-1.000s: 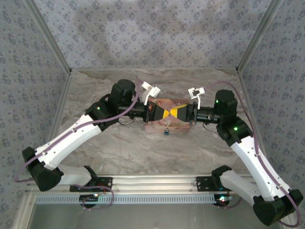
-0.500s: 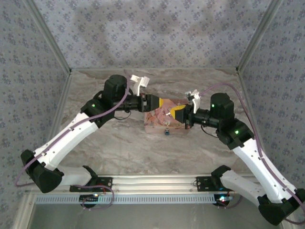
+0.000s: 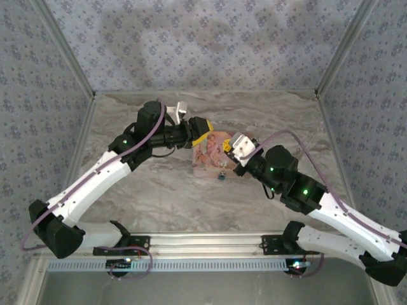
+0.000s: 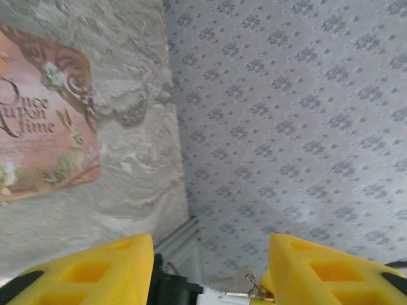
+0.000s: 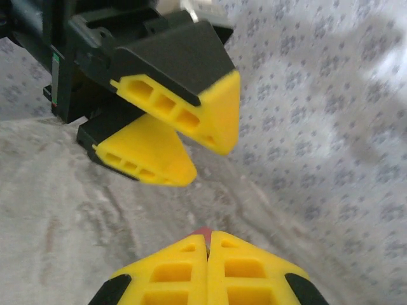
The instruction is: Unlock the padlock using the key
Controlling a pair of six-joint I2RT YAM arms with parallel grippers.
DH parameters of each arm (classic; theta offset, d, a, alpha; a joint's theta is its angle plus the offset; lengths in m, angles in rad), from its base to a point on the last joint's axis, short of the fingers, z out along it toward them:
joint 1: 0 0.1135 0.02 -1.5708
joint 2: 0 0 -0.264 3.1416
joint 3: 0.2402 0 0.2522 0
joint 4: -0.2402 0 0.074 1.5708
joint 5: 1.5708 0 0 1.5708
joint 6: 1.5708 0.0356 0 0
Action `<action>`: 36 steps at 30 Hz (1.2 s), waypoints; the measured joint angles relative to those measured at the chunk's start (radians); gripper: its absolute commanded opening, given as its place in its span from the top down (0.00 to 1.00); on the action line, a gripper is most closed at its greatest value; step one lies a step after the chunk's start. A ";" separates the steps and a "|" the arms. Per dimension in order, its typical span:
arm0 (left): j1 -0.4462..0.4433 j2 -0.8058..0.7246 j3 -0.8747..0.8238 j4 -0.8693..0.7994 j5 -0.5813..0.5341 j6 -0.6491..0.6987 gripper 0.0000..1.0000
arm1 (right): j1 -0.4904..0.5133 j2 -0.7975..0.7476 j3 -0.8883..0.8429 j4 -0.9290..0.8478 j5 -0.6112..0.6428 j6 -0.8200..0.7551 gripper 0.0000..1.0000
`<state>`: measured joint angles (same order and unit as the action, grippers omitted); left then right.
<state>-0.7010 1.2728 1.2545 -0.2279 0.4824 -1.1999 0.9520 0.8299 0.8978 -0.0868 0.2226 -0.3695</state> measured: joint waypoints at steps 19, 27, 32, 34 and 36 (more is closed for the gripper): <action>-0.058 0.072 -0.038 0.218 0.086 -0.289 0.71 | 0.101 0.018 -0.061 0.210 0.180 -0.278 1.00; -0.061 0.072 -0.038 0.262 0.106 -0.322 0.74 | 0.103 0.026 -0.087 0.257 0.211 -0.314 1.00; -0.068 0.073 -0.038 0.275 0.113 -0.333 0.80 | 0.107 0.038 -0.097 0.302 0.228 -0.346 1.00; -0.067 0.078 -0.038 0.278 0.113 -0.338 0.88 | 0.111 0.042 -0.098 0.313 0.236 -0.359 1.00; -0.065 0.080 -0.038 0.281 0.111 -0.341 0.95 | 0.119 0.042 -0.104 0.316 0.248 -0.373 1.00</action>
<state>-0.7662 1.3525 1.2167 0.0528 0.5938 -1.5414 1.0714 0.8715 0.7937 0.2295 0.4706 -0.7429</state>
